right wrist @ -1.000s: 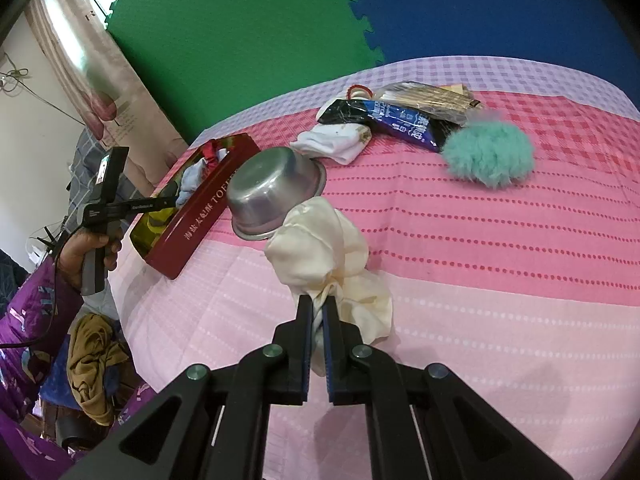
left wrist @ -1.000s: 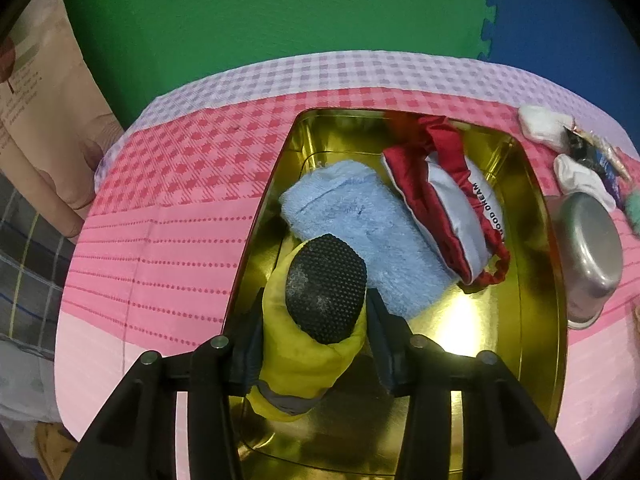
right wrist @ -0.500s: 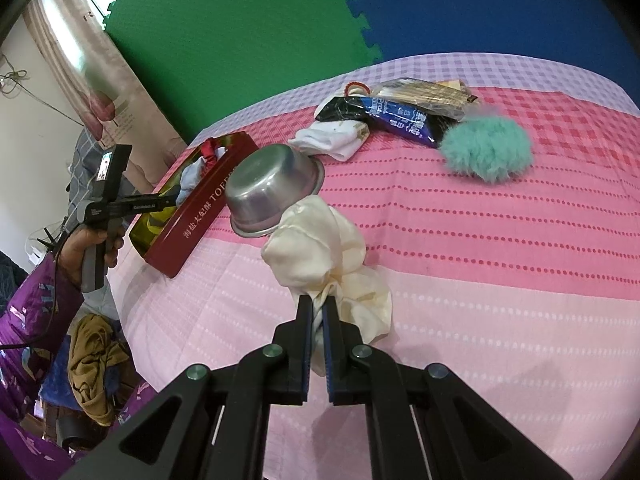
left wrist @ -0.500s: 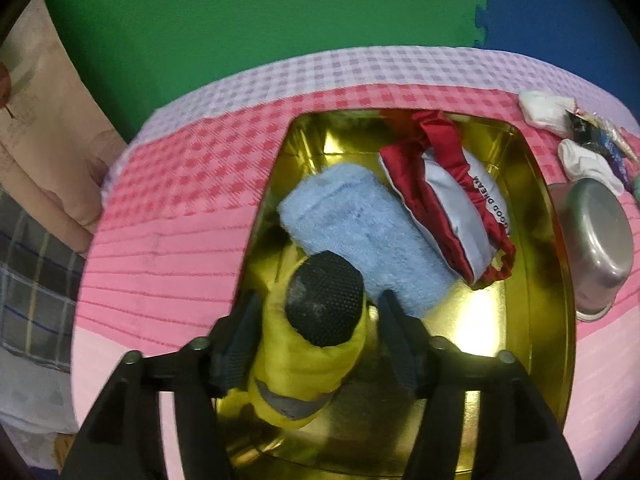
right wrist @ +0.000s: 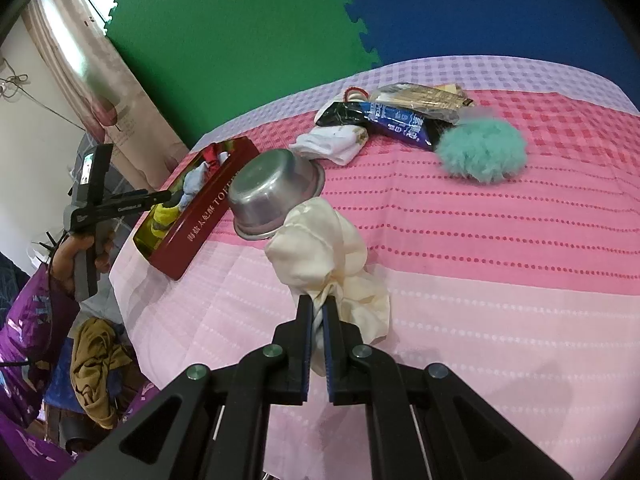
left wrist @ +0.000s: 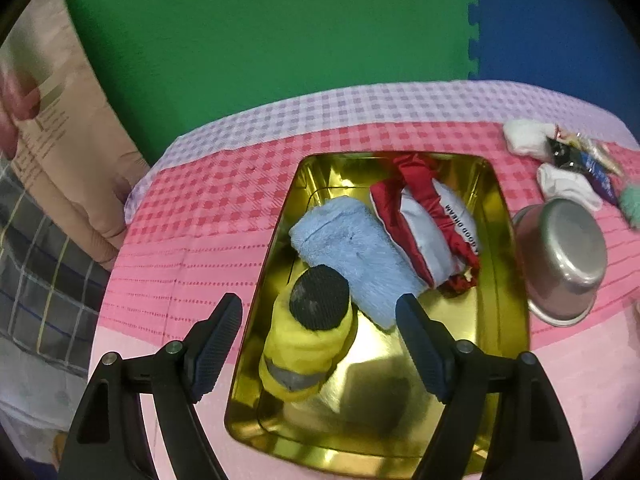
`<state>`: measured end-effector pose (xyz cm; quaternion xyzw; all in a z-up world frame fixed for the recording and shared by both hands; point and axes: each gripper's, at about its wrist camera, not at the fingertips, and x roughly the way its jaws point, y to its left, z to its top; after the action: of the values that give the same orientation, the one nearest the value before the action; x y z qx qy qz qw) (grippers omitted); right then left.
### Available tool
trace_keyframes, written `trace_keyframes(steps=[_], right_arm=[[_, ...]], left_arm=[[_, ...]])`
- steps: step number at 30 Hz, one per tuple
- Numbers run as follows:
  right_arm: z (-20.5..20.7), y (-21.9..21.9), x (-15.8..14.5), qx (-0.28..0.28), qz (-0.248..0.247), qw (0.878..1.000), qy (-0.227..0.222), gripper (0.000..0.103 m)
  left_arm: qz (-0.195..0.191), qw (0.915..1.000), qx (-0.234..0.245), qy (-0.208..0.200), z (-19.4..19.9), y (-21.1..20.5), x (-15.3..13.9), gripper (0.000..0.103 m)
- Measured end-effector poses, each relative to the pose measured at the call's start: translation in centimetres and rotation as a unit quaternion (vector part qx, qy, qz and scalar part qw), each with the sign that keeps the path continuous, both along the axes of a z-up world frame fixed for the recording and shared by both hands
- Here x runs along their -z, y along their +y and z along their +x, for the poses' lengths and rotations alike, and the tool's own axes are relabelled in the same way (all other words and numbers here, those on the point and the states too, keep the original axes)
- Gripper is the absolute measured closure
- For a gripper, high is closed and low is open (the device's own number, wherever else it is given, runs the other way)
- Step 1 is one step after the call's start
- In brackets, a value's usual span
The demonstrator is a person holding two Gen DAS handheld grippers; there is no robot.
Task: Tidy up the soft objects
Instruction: 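Carry the yellow insert into the tin while the right gripper grasps the cream scrunchie, then carry the cream scrunchie into the tin with the right gripper and release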
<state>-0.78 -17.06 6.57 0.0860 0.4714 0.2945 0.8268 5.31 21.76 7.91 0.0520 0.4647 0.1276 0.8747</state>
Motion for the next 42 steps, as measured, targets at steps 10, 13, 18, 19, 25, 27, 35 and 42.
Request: trace_keyframes(steps=[10, 13, 18, 19, 25, 27, 35, 42], right_arm=[[-0.4, 0.6, -0.6, -0.009, 0.007, 1.000, -0.002, 0.098], [-0.4, 1.1, -0.8, -0.016, 0.007, 1.000, -0.003, 0.098], [-0.4, 2.3, -1.7, -0.033, 0.009, 0.999, -0.013, 0.098], [-0.3, 2.8, -2.1, -0.038, 0.008, 0.999, -0.018, 0.098], [0.4, 5.4, -4.2, -0.067, 0.019, 0.997, -0.028, 0.098], [0.8, 6.8, -5.0, -0.079, 0.026, 0.996, -0.029, 0.098], [1.6, 14.3, -8.0, -0.140, 0.044, 0.988, -0.046, 0.098], [3.3, 21.1, -7.4, -0.176, 0.038, 0.983, -0.027, 0.098]], left_arm=[[-0.055, 0.9899, -0.093, -0.092, -8.7, -0.9, -2.3, 0.015], [-0.055, 0.9878, -0.110, -0.096, -11.3, -1.8, -2.1, 0.013], [-0.091, 0.9772, -0.168, -0.092, -15.0, -2.2, -0.6, 0.013], [-0.104, 0.9733, -0.184, -0.090, -15.9, -2.3, 0.0, 0.013], [-0.082, 0.9734, -0.199, -0.079, -17.6, -3.2, 1.5, 0.013], [-0.062, 0.9767, -0.192, -0.074, -17.3, -3.6, 1.7, 0.013], [-0.039, 0.9860, -0.154, -0.050, -16.6, -4.4, 2.1, 0.011], [-0.042, 0.9878, -0.146, -0.035, -16.5, -4.6, 2.2, 0.009]])
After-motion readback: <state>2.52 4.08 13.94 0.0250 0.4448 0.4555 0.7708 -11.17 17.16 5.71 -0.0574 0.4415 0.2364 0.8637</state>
